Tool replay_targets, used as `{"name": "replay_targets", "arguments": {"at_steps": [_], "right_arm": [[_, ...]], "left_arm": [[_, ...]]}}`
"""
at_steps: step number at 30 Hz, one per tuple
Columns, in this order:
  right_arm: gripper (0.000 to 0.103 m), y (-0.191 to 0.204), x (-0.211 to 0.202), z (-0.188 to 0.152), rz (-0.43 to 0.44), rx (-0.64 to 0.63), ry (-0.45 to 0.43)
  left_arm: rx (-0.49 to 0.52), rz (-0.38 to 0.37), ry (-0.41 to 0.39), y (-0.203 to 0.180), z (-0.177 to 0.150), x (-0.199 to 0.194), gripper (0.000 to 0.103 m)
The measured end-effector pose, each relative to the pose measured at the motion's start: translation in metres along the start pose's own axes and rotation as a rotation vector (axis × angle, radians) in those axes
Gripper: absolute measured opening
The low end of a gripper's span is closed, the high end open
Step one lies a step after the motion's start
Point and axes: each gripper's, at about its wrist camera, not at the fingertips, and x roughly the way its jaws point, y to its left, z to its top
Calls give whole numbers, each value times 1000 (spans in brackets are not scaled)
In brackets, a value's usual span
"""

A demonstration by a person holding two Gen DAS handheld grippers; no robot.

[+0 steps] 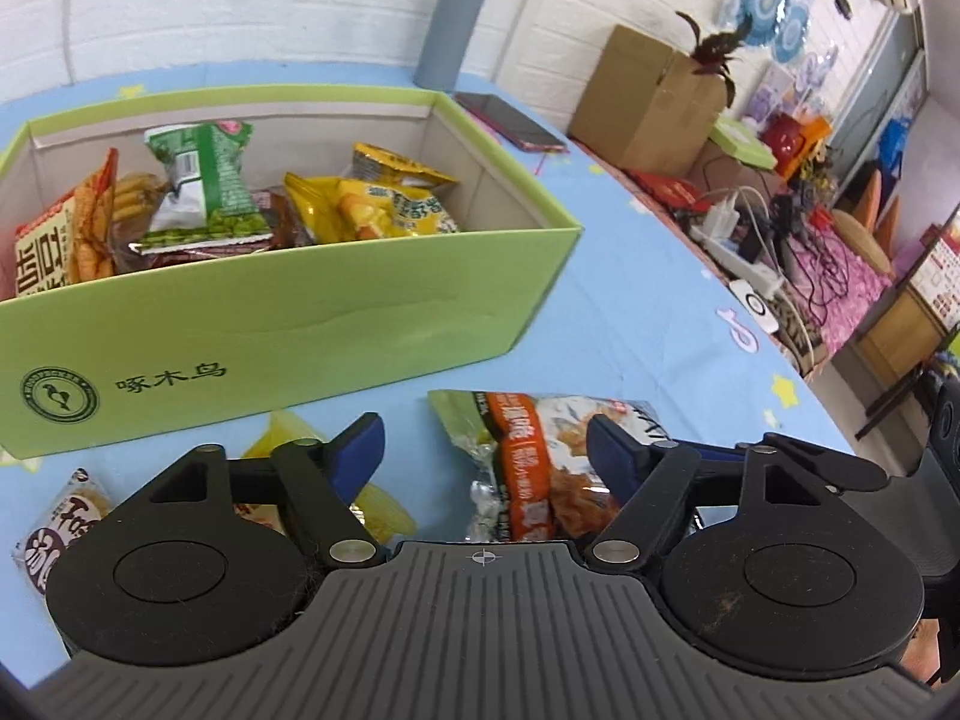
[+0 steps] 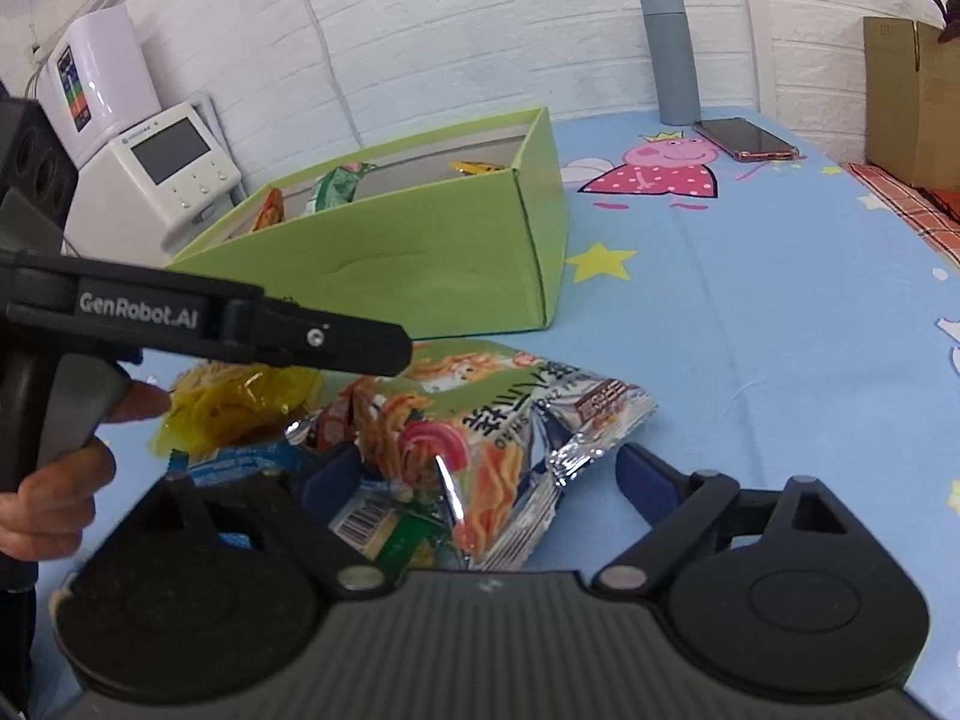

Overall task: Organize snacks
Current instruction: 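Lift and carry the orange-and-silver packet into the green box, then open the left tool to release the packet in the box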

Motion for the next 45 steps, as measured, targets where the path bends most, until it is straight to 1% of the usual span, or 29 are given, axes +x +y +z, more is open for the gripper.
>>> {"name": "replay_targets", "arguments": {"at_steps": [2, 4, 5, 6, 7, 8, 9, 10, 12, 14, 16, 19, 21, 24, 27, 29, 30, 32, 33, 34, 36, 38, 39, 40, 42, 45], "right_arm": [[93, -4, 0, 2, 14, 21, -5], [94, -6, 6, 1, 29, 35, 9], [94, -5, 9, 0, 37, 31, 11], [94, -2, 12, -1, 33, 7, 11], [91, 3, 13, 0, 17, -16, 20], [87, 6, 12, 2, 19, -16, 26], [85, 8, 9, 4, 25, -13, 18], [84, 11, 6, 7, 21, -24, 6], [84, 17, -4, 14, 8, -53, -20], [84, 24, -13, 24, 8, -75, -53], [84, 33, -19, 45, 6, -124, -98], [84, 43, -12, 86, 20, -176, -143], [85, 49, 3, 114, 31, -205, -152], [85, 55, 38, 145, 40, -230, -132], [84, 55, 78, 164, 41, -240, -87], [84, 52, 105, 169, 36, -240, -45], [85, 50, 117, 170, 32, -237, -24], [89, 43, 138, 166, 49, -217, 29], [90, 45, 140, 162, 48, -250, 10], [92, 50, 142, 159, 29, -286, 14], [92, 61, 142, 154, 5, -329, 29], [92, 66, 133, 153, -5, -345, 4], [92, 68, 123, 152, -17, -352, -18], [92, 69, 111, 151, -27, -361, -46], [92, 70, 86, 147, -41, -367, -90], [92, 64, 47, 133, -39, -346, -130]], "left_arm": [[-21, -19, 26, 5, 1, 6, 67], [-28, -57, 59, 6, -2, 15, 67], [-20, -68, 60, 4, -5, 17, 66], [-8, -76, 60, 0, -6, 17, 51], [-23, -122, 71, -1, -6, 16, 30], [-51, -142, 75, -2, -4, 12, 29], [-47, -128, 65, -5, -2, 7, 29], [-39, -132, 50, -7, 0, 2, 28], [-50, -137, 25, -11, 6, -11, 27], [-39, -131, -23, -15, 16, -27, 27], [-16, -114, -83, -17, 35, -46, 27], [-7, -64, -156, -11, 71, -63, 29], [-5, -20, -183, -1, 93, -65, 30], [-4, 46, -190, 19, 118, -53, 30], [-7, 91, -168, 42, 133, -29, 31], [-17, 109, -137, 57, 138, -8, 31], [-18, 113, -122, 63, 138, 3, 31], [-15, 121, -122, 72, 134, 17, 40], [-26, 109, -133, 76, 131, 18, 49], [-35, 89, -130, 80, 129, 18, 56], [-42, 77, -140, 82, 127, 14, 60], [-45, 73, -168, 79, 124, 2, 61], [-45, 63, -186, 75, 123, -8, 66], [-44, 60, -204, 71, 121, -19, 70], [-32, 54, -252, 60, 113, -43, 75], [-16, 28, -297, 43, 96, -74, 79]]}}
